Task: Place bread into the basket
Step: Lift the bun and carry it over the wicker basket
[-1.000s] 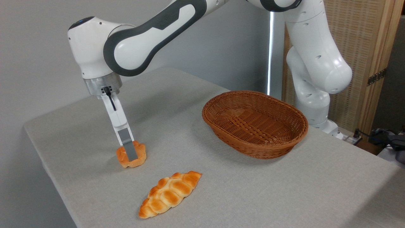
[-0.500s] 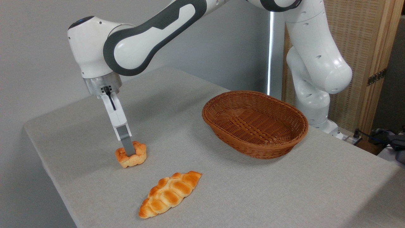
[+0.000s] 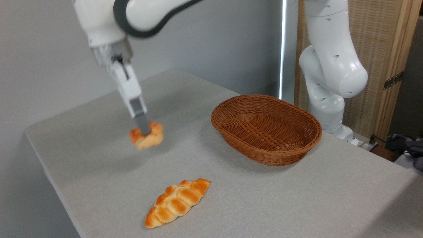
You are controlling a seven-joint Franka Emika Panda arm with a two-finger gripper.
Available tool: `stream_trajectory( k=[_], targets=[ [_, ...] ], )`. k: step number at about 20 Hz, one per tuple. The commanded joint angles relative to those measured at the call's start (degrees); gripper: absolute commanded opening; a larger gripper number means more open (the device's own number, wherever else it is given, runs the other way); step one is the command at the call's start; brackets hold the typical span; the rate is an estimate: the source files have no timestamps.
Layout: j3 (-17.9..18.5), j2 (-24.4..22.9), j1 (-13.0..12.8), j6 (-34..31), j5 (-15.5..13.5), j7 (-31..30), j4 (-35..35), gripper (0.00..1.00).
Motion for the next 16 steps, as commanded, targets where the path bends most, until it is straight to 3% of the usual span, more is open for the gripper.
stream_trajectory(
  k=[1,8,13,16],
  targets=[
    [0.62,-8.3,0.13,-7.42,0.02,0.89,-2.56,0.24],
    [0.79,-26.23,-0.13,-7.87,0.02,5.98,-20.48,0.26],
    [0.7,-34.4,-0.48,-9.09,0.02,7.91,-29.89,0.28],
    [-0.08,-35.39,-0.48,-11.47,0.02,9.23,-32.1,0.29]
  ],
)
